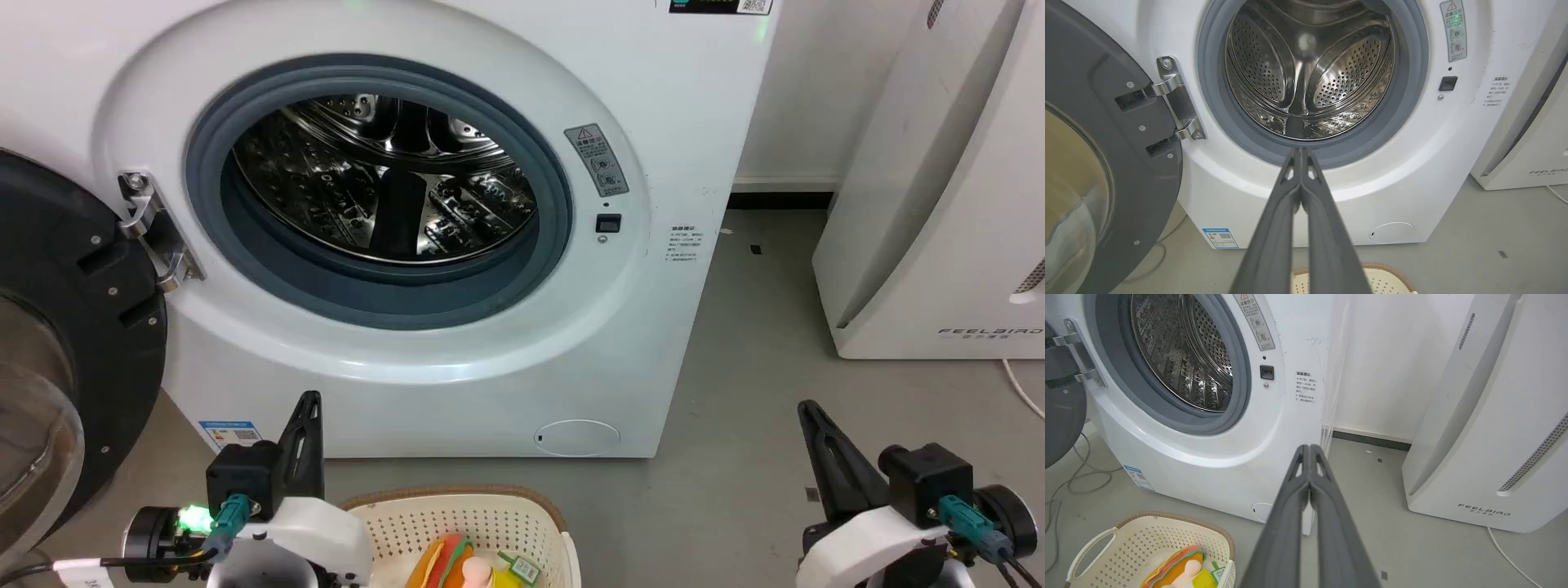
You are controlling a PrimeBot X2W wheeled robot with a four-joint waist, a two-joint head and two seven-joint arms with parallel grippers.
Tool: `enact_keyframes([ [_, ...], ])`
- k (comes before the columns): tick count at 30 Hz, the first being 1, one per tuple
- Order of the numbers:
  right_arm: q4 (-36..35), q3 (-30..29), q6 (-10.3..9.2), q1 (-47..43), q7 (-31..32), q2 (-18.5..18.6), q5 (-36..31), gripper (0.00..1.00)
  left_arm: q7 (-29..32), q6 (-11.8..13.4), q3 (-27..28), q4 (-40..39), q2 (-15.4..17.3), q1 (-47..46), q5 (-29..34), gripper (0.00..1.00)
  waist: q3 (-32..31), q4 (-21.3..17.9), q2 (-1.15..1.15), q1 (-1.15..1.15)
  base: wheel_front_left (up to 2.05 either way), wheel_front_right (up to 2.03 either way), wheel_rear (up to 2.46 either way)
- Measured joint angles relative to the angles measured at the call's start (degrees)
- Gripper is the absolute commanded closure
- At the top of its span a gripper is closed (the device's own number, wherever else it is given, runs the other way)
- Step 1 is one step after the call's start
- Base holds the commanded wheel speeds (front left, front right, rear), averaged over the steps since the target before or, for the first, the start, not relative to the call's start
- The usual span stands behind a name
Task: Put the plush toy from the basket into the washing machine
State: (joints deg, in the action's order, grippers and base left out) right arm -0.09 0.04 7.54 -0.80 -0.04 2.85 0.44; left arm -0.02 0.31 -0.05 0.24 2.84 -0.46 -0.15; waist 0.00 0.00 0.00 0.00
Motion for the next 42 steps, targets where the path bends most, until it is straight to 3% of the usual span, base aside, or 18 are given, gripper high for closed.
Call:
enact_keyframes([
  [20,0.0,0.0,0.00,0.0,0.0,0.0,0.0,1.00,0.0,0.0,0.0,0.0,0.0,0.0,0.0,1.00,0.0,0.0,0.00,0.00,0.00,0.00,0.00],
  [21,0.0,0.0,0.00,0.0,0.0,0.0,0.0,0.00,0.0,0.0,0.0,0.0,0.0,0.0,0.0,0.00,0.0,0.0,0.00,0.00,0.00,0.00,0.00],
  [42,-1.2,-1.1,0.00,0.0,-1.7,0.0,3.2,0.00,-1.6,1.5,-1.2,0.6,0.0,-0.1,-0.6,0.00,0.7,-0.1,0.00,0.00,0.00,0.00,0.00],
])
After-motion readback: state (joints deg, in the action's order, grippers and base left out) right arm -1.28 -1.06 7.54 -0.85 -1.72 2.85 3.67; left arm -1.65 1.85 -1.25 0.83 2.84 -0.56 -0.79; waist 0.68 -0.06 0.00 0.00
